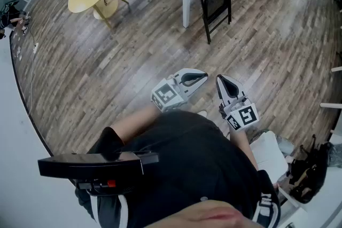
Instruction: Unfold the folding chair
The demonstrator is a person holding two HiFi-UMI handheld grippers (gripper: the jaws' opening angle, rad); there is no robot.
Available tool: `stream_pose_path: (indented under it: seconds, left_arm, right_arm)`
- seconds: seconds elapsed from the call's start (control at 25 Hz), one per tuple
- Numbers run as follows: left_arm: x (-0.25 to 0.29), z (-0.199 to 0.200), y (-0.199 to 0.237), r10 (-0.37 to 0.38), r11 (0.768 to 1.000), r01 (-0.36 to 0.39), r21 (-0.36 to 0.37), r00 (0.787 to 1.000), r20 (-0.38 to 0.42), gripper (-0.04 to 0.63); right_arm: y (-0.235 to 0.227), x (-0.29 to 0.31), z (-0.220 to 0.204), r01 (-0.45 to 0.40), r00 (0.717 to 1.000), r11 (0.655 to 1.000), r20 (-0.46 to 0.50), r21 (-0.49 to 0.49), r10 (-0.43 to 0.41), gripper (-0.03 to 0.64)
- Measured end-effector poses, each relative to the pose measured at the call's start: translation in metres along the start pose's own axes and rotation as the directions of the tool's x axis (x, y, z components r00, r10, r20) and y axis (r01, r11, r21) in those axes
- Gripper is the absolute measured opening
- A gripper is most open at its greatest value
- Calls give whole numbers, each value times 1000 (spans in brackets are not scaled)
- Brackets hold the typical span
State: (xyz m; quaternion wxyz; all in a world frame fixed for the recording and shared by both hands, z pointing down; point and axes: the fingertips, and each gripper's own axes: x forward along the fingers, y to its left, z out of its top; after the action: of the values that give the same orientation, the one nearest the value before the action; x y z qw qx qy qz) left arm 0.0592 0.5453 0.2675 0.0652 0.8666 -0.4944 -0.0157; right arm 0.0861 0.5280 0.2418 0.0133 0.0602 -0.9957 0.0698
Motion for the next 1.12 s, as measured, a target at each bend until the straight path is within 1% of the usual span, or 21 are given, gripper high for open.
stream_pose_path:
  seconds: [0.16,0.24,0.44,0.6,0.76,0.84,0.92,1.12]
  left_arm:
    - [-4,5,8,26,999,-24,-30,998,51,3]
    - [-5,7,10,30,999,-27,-44,998,64,5]
    - [-13,8,-3,32,999,-33,16,999,39,3]
    - [-18,10,-12,32,999,-32,13,998,48,3]
    - [-18,7,-20,18,999,-19,50,1000,22,3]
    - [-17,6,-21,5,999,-6,35,1000,16,3]
    - [-17,5,-18,12,1000,-13,18,1000,14,3]
    - [-30,6,-11,50,997,-50,55,999,4,3]
  right_arm:
    - [3,5,0,-7,1000,1000,1,-17,7,8]
    - [3,8,-1,-12,1000,1000,3,-16,12,8]
    - [15,4,1,-25,1000,1000,19,-12,25,8]
    - [20,-1,3,-28,999,1000,41,-13,28,8]
    - [27,-3,-2,-62,998,997,27,-51,64,8]
    - [27,-1,-4,-61,998,996,21,-60,63,8]
    - [26,2,-6,-53,998,996,12,-65,54,8]
    - [37,13,-7,-61,998,996,7,-61,62,8]
